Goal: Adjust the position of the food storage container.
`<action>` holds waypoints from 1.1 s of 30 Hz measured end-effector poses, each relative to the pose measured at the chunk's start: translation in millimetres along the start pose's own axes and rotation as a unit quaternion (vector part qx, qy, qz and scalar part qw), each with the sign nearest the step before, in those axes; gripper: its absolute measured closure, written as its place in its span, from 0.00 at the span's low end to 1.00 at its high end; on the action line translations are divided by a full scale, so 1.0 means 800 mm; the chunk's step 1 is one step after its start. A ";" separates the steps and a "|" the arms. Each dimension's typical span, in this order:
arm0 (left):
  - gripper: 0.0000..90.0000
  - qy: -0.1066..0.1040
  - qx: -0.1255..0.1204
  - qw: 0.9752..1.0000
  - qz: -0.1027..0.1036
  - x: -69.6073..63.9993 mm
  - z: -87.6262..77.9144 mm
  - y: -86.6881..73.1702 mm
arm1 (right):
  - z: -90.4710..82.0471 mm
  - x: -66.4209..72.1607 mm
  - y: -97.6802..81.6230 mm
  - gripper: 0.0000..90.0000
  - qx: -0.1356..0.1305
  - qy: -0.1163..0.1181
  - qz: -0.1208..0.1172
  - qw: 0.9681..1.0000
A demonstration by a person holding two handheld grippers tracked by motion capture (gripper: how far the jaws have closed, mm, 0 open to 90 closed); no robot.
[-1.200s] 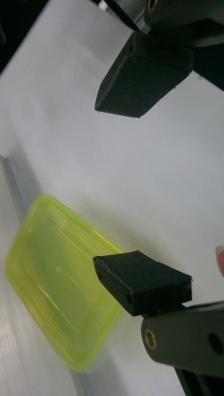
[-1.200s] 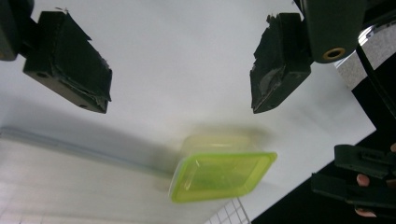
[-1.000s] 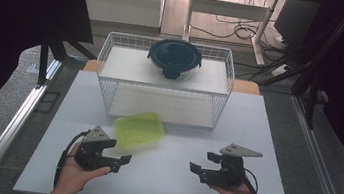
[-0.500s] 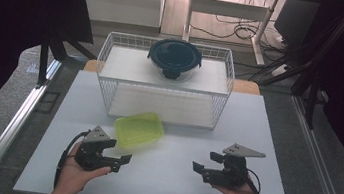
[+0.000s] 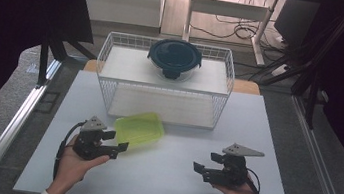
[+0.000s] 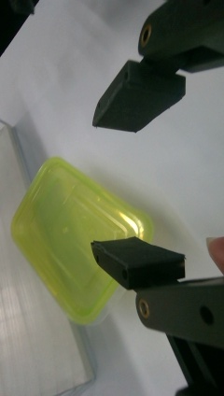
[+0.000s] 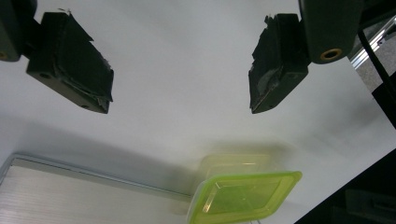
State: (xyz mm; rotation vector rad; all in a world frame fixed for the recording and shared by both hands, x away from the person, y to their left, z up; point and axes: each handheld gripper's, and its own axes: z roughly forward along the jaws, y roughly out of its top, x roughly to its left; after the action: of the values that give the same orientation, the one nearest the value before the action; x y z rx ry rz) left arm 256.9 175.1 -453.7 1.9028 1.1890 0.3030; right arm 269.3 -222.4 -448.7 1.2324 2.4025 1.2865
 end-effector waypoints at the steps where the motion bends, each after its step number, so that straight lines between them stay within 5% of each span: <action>1: 0.44 0.002 0.001 1.000 0.003 0.002 0.003 0.003 | 0.001 -0.001 0.000 0.24 0.000 -0.001 0.001 1.000; 10: 0.69 0.016 0.013 0.999 0.028 0.035 0.043 0.041 | 0.002 -0.007 -0.002 0.24 0.005 -0.006 0.002 1.000; 14: 0.83 0.001 0.022 0.999 0.047 0.050 0.058 0.054 | 0.003 -0.010 -0.003 0.24 0.008 -0.008 0.006 1.000; 19: 0.96 0.007 0.046 0.997 0.067 0.062 0.074 0.070 | 0.002 -0.015 -0.004 0.24 0.009 -0.009 0.010 1.000; 25: 1.00 0.031 0.074 0.992 0.100 0.067 0.093 0.084 | 0.001 -0.018 -0.004 0.24 0.007 -0.005 0.019 1.000; 33: 1.00 0.047 0.098 0.988 0.111 0.075 0.122 0.084 | 0.003 -0.019 -0.005 0.24 0.012 -0.006 0.016 1.000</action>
State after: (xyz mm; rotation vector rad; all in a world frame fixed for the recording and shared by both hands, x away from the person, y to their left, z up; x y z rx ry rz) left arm 387.1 160.3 -474.7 2.2209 1.1016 0.4135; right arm 277.9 -233.0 -456.2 1.2873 2.4048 1.2593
